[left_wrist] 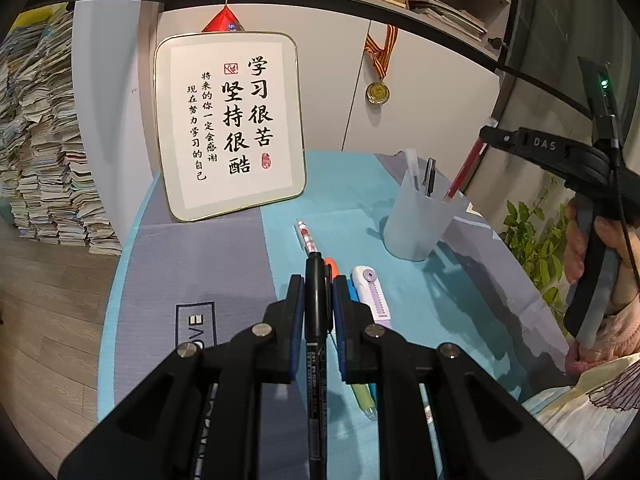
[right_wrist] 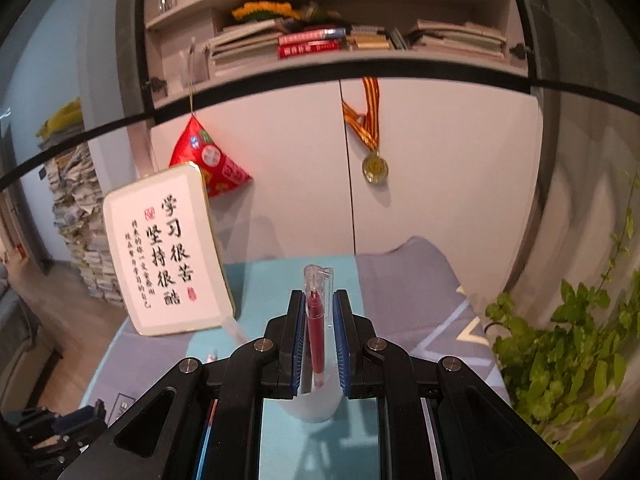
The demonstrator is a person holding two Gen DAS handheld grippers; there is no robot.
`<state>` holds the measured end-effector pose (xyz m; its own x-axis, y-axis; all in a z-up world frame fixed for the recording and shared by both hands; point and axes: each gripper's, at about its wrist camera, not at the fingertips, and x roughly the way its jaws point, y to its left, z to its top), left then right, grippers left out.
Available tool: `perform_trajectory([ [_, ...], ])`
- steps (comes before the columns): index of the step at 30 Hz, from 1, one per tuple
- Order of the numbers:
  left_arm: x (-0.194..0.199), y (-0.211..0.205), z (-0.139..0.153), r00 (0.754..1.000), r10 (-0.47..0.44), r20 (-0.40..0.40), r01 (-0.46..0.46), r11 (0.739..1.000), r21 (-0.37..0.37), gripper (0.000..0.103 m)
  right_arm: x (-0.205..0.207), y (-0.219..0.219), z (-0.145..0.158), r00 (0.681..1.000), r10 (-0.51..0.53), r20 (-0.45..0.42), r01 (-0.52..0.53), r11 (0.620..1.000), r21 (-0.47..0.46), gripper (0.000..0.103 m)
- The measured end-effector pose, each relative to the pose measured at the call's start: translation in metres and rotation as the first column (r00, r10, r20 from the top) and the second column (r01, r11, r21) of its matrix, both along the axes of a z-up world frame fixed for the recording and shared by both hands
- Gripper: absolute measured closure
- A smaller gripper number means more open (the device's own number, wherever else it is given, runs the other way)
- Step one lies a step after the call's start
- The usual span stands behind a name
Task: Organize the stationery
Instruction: 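Lower the red pen into the frosted cup and open the right tool, then lower the black marker into the frosted cup and open the left tool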
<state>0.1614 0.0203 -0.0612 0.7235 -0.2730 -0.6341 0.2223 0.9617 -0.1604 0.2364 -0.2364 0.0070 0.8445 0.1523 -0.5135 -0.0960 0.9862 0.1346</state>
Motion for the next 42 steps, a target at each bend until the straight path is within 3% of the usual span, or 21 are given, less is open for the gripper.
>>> perform_trajectory([
  [12,0.001,-0.007,0.005,1.000,-0.020,0.007,0.020,1.000,-0.008,0.093,0.011,-0.001,-0.028,0.994,0.010,-0.111,-0.010,1.000,-0.003,0.088],
  [16,0.000,-0.012,0.011,0.999,-0.025,0.024,0.025,1.000,-0.005,0.094,0.009,-0.005,-0.033,0.989,0.023,-0.149,-0.018,0.999,0.036,0.088],
  [25,-0.001,-0.020,0.028,0.997,-0.015,0.074,0.016,1.000,-0.004,0.094,-0.022,-0.031,-0.025,0.992,0.026,-0.120,-0.010,0.991,0.132,0.088],
  [29,0.000,-0.028,0.044,0.994,-0.013,0.112,0.015,1.000,-0.020,0.094,-0.039,-0.042,-0.027,0.994,0.031,-0.101,-0.017,0.990,0.139,0.087],
  [32,0.000,-0.038,0.059,0.987,-0.009,0.158,0.017,0.999,-0.051,0.094,-0.043,-0.047,-0.036,0.992,0.034,-0.121,-0.019,0.992,0.127,0.080],
  [37,0.000,-0.060,0.086,0.962,0.013,0.272,0.016,0.994,-0.104,0.094,-0.047,-0.055,-0.059,0.981,0.067,-0.181,-0.041,0.989,0.145,0.077],
  [42,0.012,-0.084,0.100,0.941,0.046,0.334,0.007,0.988,-0.156,0.094,-0.057,-0.059,-0.071,0.974,0.104,-0.200,-0.080,0.989,0.122,0.077],
])
